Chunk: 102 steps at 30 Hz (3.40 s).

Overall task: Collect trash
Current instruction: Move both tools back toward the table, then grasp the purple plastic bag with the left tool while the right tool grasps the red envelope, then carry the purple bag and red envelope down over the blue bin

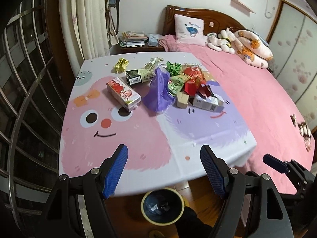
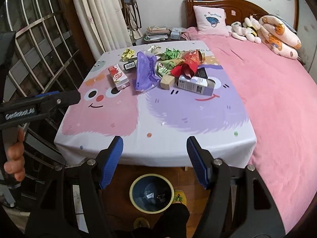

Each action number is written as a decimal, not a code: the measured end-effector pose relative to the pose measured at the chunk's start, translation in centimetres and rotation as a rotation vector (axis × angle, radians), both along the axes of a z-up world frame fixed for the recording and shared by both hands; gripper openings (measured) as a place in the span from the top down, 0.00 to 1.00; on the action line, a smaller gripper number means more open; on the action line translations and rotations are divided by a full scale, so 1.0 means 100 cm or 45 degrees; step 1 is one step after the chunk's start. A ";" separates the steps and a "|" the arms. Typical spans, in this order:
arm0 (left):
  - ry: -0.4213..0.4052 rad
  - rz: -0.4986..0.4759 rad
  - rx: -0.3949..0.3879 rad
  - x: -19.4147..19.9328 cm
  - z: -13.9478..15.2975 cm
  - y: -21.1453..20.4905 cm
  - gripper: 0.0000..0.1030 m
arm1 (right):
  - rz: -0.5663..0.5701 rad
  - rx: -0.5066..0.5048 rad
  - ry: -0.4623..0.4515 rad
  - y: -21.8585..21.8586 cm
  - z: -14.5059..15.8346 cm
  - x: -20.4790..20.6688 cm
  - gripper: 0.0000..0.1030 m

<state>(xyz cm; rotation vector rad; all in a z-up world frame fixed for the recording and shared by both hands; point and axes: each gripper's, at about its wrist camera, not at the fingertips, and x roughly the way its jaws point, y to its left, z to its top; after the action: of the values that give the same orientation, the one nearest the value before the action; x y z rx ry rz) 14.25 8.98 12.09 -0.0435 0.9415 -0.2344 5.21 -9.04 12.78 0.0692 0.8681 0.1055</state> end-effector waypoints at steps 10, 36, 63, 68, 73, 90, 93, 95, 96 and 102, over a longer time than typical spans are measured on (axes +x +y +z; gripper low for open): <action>0.083 0.108 0.023 0.145 -0.024 -0.051 0.26 | 0.040 0.091 0.101 -0.074 -0.013 0.155 0.38; 0.402 0.359 0.084 0.371 -0.159 -0.093 0.38 | -0.005 0.513 0.591 -0.163 -0.155 0.420 0.49; 0.093 0.190 -0.156 0.193 -0.016 -0.049 0.84 | 0.098 0.454 0.194 -0.096 -0.022 0.262 0.77; 0.041 0.127 -0.156 0.117 0.004 -0.027 0.84 | 0.084 0.402 0.131 -0.072 -0.001 0.187 0.77; 0.038 0.079 -0.154 0.044 0.002 -0.003 0.84 | 0.076 0.365 0.122 -0.039 0.002 0.110 0.77; 0.178 -0.028 -0.121 -0.116 -0.102 0.038 0.84 | 0.073 0.246 0.308 0.048 -0.098 -0.049 0.77; 0.226 -0.031 -0.114 -0.122 -0.136 0.033 0.84 | 0.058 0.233 0.372 0.048 -0.134 -0.058 0.77; 0.261 -0.035 -0.104 -0.127 -0.164 0.029 0.84 | 0.034 0.228 0.418 0.044 -0.162 -0.059 0.77; 0.281 -0.036 -0.098 -0.127 -0.177 0.027 0.84 | 0.017 0.234 0.443 0.042 -0.179 -0.062 0.77; 0.335 -0.067 -0.051 -0.129 -0.271 0.014 0.84 | -0.039 0.213 0.535 0.029 -0.278 -0.061 0.77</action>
<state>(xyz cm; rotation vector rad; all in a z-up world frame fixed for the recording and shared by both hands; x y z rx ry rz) 1.37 10.34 -15.04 -0.0880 1.2007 -0.3006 -0.85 -6.12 -15.02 0.2685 1.2766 0.1376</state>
